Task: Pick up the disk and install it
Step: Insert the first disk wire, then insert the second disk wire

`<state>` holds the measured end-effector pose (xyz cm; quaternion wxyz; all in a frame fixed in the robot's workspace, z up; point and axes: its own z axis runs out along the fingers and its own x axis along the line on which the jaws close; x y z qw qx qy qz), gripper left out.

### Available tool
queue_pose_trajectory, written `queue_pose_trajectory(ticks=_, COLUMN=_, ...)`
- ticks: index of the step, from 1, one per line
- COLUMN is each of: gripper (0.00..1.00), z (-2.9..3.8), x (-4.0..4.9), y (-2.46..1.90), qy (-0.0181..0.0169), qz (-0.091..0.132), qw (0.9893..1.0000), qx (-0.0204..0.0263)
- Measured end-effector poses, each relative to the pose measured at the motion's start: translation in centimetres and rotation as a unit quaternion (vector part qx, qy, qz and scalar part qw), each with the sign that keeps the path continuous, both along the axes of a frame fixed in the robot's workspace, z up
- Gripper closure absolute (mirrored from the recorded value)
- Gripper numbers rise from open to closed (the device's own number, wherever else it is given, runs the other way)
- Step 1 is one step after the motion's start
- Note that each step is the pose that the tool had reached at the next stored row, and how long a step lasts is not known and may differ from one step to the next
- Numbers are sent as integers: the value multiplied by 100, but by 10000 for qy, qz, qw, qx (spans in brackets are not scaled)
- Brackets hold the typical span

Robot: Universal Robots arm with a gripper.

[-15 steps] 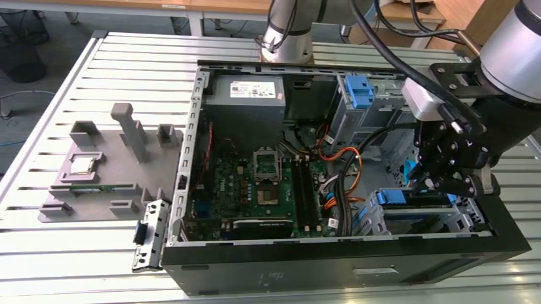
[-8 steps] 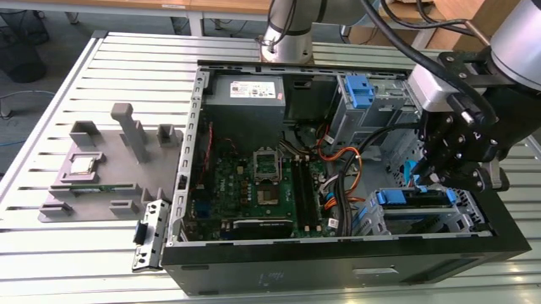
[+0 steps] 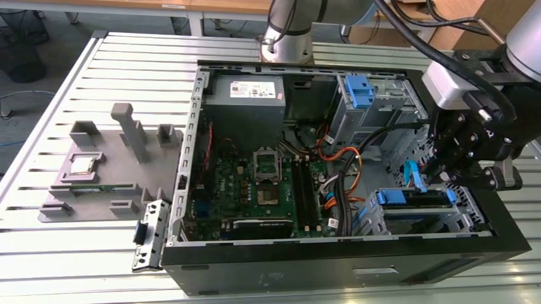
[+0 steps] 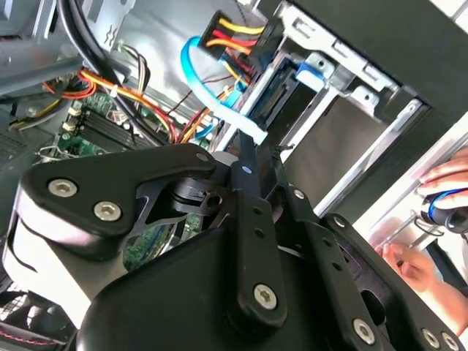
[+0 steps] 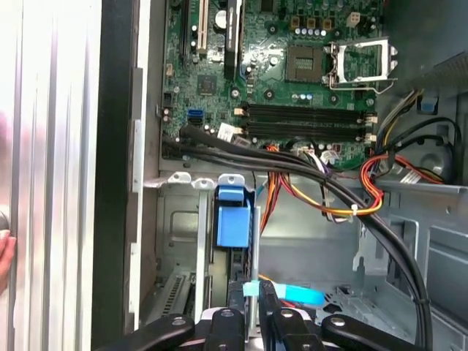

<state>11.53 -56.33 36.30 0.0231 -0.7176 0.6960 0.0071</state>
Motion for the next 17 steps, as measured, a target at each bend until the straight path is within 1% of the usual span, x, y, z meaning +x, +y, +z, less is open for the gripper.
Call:
queue_pose_trajectory(ticks=4, gripper=77, z=-1, x=88, y=0, qy=1, qz=-4, qw=10000, qx=0)
queue_pose_trajectory(ticks=7, gripper=77, z=-5, x=103, y=-1, qy=1, qz=-54, qw=10000, qx=1)
queue_pose_trajectory(ticks=10, gripper=77, z=-5, x=103, y=-1, qy=1, qz=-59, qw=10000, qx=0)
queue_pose_trajectory(ticks=11, gripper=77, z=-7, x=106, y=-2, qy=24, qz=-58, qw=10000, qx=2)
queue_pose_trajectory(ticks=12, gripper=77, z=-9, x=112, y=-3, qy=97, qz=-58, qw=9999, qx=11)
queue_pose_trajectory(ticks=13, gripper=77, z=-9, x=116, y=-2, qy=158, qz=-58, qw=9999, qx=15)
queue_pose_trajectory(ticks=15, gripper=77, z=-9, x=116, y=-2, qy=167, qz=-58, qw=9998, qx=16)
queue_pose_trajectory(ticks=17, gripper=77, z=-9, x=116, y=-2, qy=182, qz=-58, qw=9998, qx=15)
